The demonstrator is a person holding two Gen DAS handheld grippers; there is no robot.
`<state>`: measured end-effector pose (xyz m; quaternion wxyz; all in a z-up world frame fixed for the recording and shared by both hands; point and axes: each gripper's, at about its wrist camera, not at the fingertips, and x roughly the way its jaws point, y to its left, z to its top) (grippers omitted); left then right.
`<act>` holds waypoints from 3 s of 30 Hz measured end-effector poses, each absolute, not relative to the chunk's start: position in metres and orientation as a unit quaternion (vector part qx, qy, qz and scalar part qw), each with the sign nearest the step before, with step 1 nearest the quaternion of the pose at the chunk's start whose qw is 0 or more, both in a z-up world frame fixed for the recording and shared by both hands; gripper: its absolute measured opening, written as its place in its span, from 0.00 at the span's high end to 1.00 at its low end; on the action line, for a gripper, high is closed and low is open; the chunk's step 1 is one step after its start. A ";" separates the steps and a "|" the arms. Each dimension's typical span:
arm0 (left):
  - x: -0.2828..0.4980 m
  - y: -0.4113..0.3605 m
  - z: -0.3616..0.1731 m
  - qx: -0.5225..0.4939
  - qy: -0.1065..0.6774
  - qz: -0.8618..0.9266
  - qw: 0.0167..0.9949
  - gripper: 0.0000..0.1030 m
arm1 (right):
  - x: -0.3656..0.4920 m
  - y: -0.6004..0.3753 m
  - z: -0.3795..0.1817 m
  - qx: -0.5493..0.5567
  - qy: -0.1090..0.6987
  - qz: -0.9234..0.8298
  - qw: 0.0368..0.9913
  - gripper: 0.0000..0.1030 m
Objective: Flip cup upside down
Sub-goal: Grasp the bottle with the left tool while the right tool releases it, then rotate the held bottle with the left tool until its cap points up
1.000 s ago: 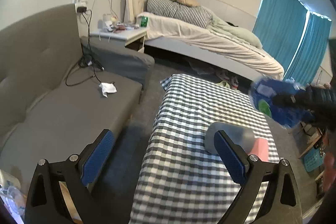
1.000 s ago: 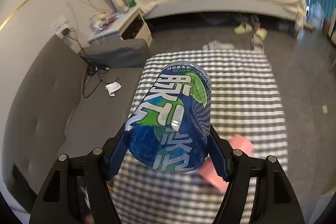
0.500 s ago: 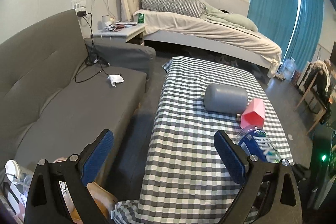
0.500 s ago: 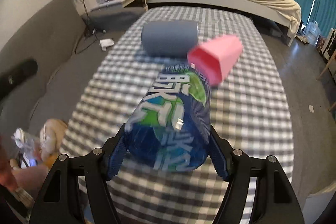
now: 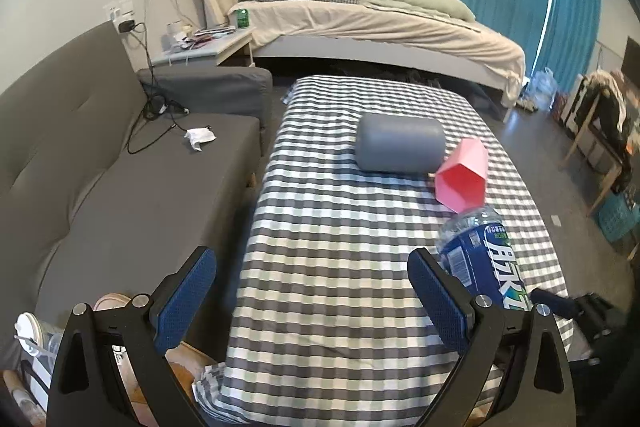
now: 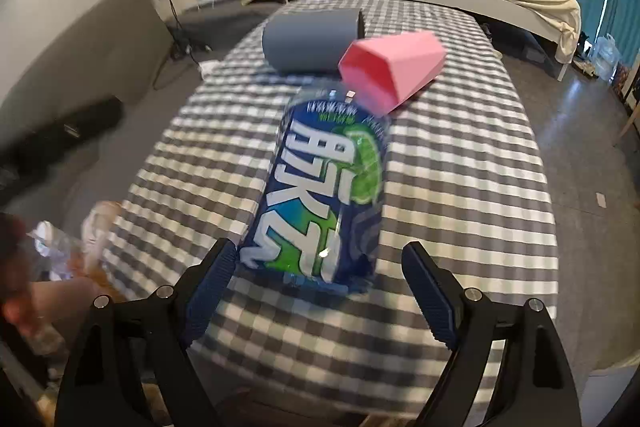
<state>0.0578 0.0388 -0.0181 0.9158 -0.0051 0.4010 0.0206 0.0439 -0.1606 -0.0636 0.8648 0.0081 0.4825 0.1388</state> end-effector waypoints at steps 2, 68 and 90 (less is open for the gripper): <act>0.059 0.028 -0.015 0.001 0.404 0.014 0.914 0.04 | 0.040 -0.170 -0.052 0.015 0.474 0.145 0.868 0.17; 0.082 -0.075 -0.054 0.085 0.348 -0.042 0.933 0.26 | 0.111 -0.290 -0.042 0.042 0.436 0.059 0.897 0.17; 0.007 -0.075 -0.038 0.078 0.332 -0.069 0.937 0.19 | 0.089 -0.276 -0.030 0.041 0.419 0.067 0.904 0.17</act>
